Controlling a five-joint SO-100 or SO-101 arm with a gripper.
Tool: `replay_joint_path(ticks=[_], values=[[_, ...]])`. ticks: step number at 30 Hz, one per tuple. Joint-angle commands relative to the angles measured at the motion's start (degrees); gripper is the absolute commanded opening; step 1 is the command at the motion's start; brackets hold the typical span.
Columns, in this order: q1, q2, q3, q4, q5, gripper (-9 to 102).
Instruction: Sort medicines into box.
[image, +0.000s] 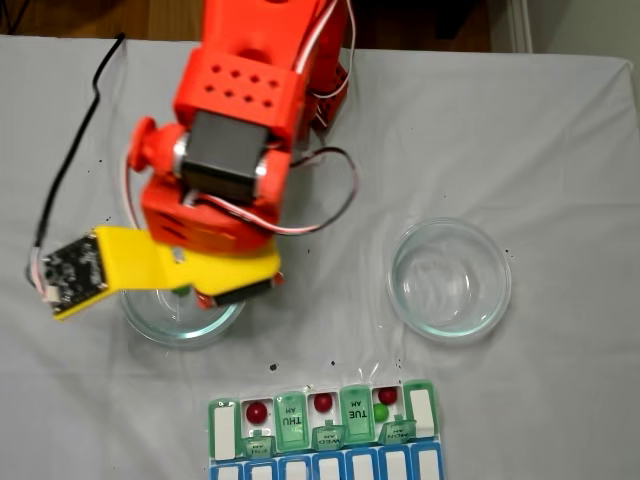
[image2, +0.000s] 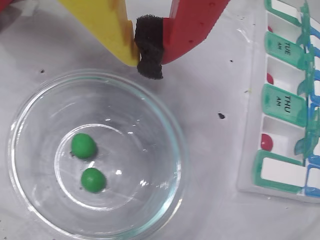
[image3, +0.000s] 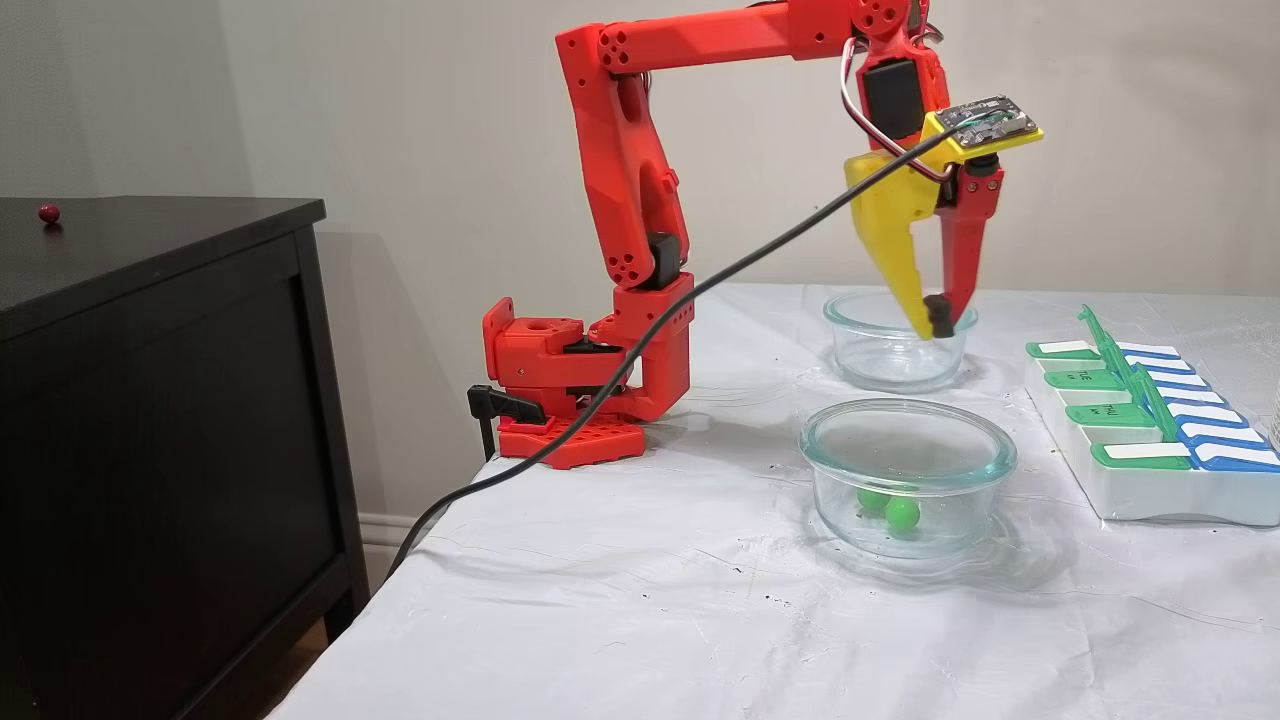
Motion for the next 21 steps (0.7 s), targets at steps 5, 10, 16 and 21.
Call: replay_joint_path(ticks=[5, 10, 16, 21], values=[[5.01, 5.01, 6.24, -3.34, -10.72, 9], [7.65, 2.37, 8.35, -5.01, -16.00, 11], [7.65, 1.85, 12.57, -10.55, -17.31, 17], [7.47, 0.00, 14.77, -12.30, -17.49, 22]])
